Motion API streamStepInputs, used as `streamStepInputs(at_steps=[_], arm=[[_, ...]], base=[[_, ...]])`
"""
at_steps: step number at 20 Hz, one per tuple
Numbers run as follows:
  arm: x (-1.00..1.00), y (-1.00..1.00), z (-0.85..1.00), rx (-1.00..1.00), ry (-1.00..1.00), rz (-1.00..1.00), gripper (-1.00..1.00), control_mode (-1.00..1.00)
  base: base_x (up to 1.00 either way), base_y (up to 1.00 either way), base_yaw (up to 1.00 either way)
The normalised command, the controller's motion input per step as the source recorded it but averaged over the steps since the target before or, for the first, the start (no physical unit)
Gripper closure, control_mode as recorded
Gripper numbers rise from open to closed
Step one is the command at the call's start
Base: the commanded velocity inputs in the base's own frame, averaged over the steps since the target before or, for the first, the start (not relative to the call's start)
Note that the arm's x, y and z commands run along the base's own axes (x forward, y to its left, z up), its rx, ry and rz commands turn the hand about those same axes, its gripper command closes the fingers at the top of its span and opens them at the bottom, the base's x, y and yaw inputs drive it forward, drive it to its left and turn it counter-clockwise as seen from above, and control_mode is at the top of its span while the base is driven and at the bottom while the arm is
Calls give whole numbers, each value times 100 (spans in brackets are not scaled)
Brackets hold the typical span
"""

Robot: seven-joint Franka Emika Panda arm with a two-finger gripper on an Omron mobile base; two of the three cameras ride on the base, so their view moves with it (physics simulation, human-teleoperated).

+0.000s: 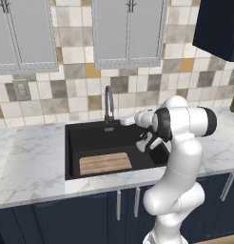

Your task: Turn on the sink faucet with hot water and rinse the cutting board for ten seconds, then turn off the faucet. Push the cutting board to reach the water if necessary.

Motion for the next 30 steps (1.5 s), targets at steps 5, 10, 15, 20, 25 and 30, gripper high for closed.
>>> streamStepInputs(at_steps=[5,10,15,20,25,30], arm=[[2,0,-24,0,-13,0,-100,-100],[0,0,-19,0,-13,0,-100,-100],[1,0,-22,0,-9,0,-100,-100],[7,0,-26,0,-6,0,-100,-100],[16,0,-19,1,-3,0,-100,-100],[6,0,-12,2,-7,0,-100,-100]], base=[[0,0,0],[0,0,0],[0,0,0],[0,0,0],[0,0,0],[0,0,0]])
